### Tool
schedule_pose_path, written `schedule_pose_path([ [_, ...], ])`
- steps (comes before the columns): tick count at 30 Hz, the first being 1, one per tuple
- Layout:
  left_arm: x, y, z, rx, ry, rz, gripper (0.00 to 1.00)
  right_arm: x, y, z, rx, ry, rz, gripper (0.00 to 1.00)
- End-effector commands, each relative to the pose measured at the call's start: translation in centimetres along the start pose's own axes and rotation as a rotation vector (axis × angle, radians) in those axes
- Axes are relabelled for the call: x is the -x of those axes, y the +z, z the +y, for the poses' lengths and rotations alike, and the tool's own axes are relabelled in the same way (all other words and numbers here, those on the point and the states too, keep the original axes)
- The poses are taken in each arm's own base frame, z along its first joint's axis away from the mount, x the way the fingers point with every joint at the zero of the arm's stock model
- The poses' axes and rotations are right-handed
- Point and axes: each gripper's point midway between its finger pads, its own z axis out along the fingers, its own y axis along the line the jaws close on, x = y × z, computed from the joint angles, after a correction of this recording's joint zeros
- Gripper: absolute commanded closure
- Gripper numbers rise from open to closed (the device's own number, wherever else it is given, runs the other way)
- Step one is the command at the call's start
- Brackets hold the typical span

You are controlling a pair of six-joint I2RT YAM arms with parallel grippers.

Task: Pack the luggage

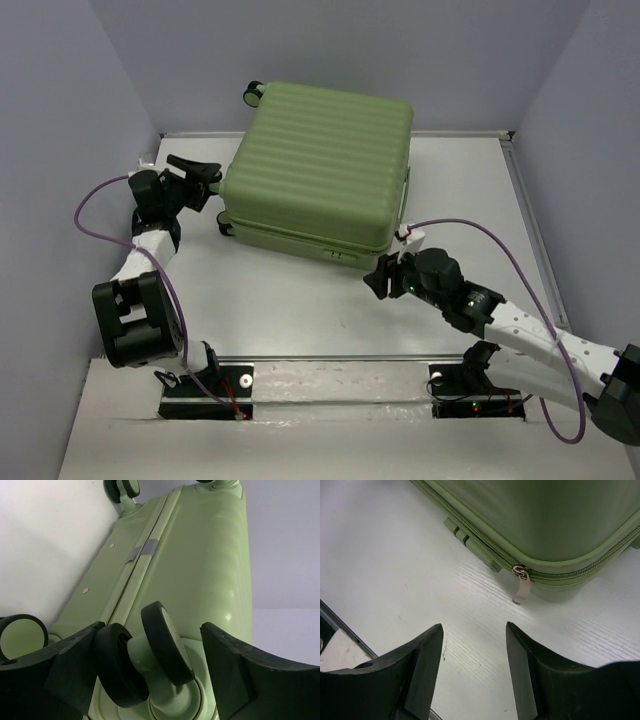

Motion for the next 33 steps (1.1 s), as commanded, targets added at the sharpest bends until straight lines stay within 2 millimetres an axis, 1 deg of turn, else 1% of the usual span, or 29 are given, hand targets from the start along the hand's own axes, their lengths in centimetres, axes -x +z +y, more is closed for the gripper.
schedule_pose_path([
  [1, 0.9, -0.4, -3.2, -0.12, 0.025, -0.027, 0.23, 0.3, 0.8, 0.4, 0.015, -0.002, -0.014, 0.41],
  [3, 1.1, -0.4, -3.3, -0.13, 0.014, -0.036, 0.32, 0.5, 1.0, 0.3, 0.008, 0.007, -0.025, 0.41],
  [4, 1.1, -0.3, -3.3, -0.132, 0.011, -0.039, 0.4, 0.7, 1.1, 0.3, 0.008, 0.014, -0.035, 0.41],
  [7, 1.3, -0.2, -3.6, -0.145, 0.007, -0.048, 0.51, 0.6, 1.3, -0.2, -0.023, 0.032, -0.041, 0.4],
  [8, 1.4, -0.2, -3.7, -0.15, 0.008, -0.048, 0.63, 0.5, 1.4, -0.7, -0.051, 0.042, -0.046, 0.36],
  [9, 1.4, -0.2, -3.8, -0.156, 0.011, -0.048, 0.71, 0.5, 1.4, -1.0, -0.067, 0.047, -0.052, 0.33],
  [10, 1.3, -0.2, -3.7, -0.157, 0.01, -0.045, 0.83, 0.4, 1.5, -1.3, -0.082, 0.048, -0.052, 0.31],
  [11, 1.3, -0.2, -3.8, -0.164, 0.013, -0.048, 0.89, 0.7, 1.5, -1.8, -0.108, 0.049, -0.069, 0.31],
  [12, 1.2, -0.2, -3.5, -0.16, 0.017, -0.047, 0.94, 0.9, 1.6, -2.0, -0.119, 0.05, -0.082, 0.31],
  [15, 0.8, -0.5, -3.5, -0.173, 0.022, -0.041, 0.94, 1.4, 2.3, -2.7, -0.175, 0.067, -0.096, 0.33],
  [17, 0.7, -0.9, -4.1, -0.19, 0.035, -0.045, 0.94, 1.7, 2.5, -3.5, -0.23, 0.09, -0.112, 0.36],
  [19, 0.5, -1.2, -4.5, -0.201, 0.049, -0.043, 0.94, 2.1, 2.7, -3.6, -0.239, 0.097, -0.13, 0.36],
  [20, 0.4, -1.4, -4.9, -0.211, 0.055, -0.039, 0.94, 2.3, 3.1, -4.0, -0.251, 0.1, -0.145, 0.36],
  [21, 0.3, -1.4, -4.9, -0.211, 0.054, -0.037, 0.94, 2.2, 3.3, -4.1, -0.256, 0.1, -0.146, 0.36],
  [22, 0.2, -1.5, -5.3, -0.22, 0.058, -0.036, 0.94, 2.1, 3.6, -4.5, -0.267, 0.105, -0.144, 0.36],
  [23, 0.2, -1.6, -5.4, -0.223, 0.061, -0.035, 0.94, 2.3, 3.9, -4.5, -0.271, 0.111, -0.155, 0.36],
  [24, 0.1, -1.7, -5.5, -0.225, 0.062, -0.033, 0.94, 1.9, 4.3, -4.8, -0.279, 0.109, -0.149, 0.37],
  [25, 0.0, -1.8, -5.8, -0.232, 0.069, -0.033, 0.94, 1.9, 4.4, -4.7, -0.276, 0.11, -0.16, 0.39],
  [26, 0.0, -1.9, -5.8, -0.231, 0.075, -0.033, 0.94, 2.8, 4.6, -4.4, -0.248, 0.119, -0.197, 0.41],
  [27, -0.1, -2.0, -5.8, -0.23, 0.077, -0.033, 0.94, 3.0, 4.7, -4.2, -0.233, 0.119, -0.208, 0.44],
  [28, -0.4, -2.1, -5.5, -0.224, 0.077, -0.03, 0.94, 3.1, 4.8, -4.1, -0.226, 0.121, -0.217, 0.5],
  [29, -0.5, -2.2, -5.6, -0.223, 0.079, -0.032, 0.94, 3.4, 5.0, -4.0, -0.223, 0.121, -0.227, 0.54],
  [30, -0.9, -2.3, -5.1, -0.213, 0.08, -0.029, 0.94, 3.6, 5.1, -4.1, -0.228, 0.119, -0.235, 0.58],
  [31, -1.0, -2.5, -5.2, -0.217, 0.082, -0.031, 0.94, 3.8, 5.2, -4.1, -0.232, 0.118, -0.242, 0.7],
  [33, -1.7, -2.7, -4.6, -0.204, 0.085, -0.023, 0.94, 4.4, 5.3, -4.0, -0.224, 0.116, -0.276, 0.82],
])
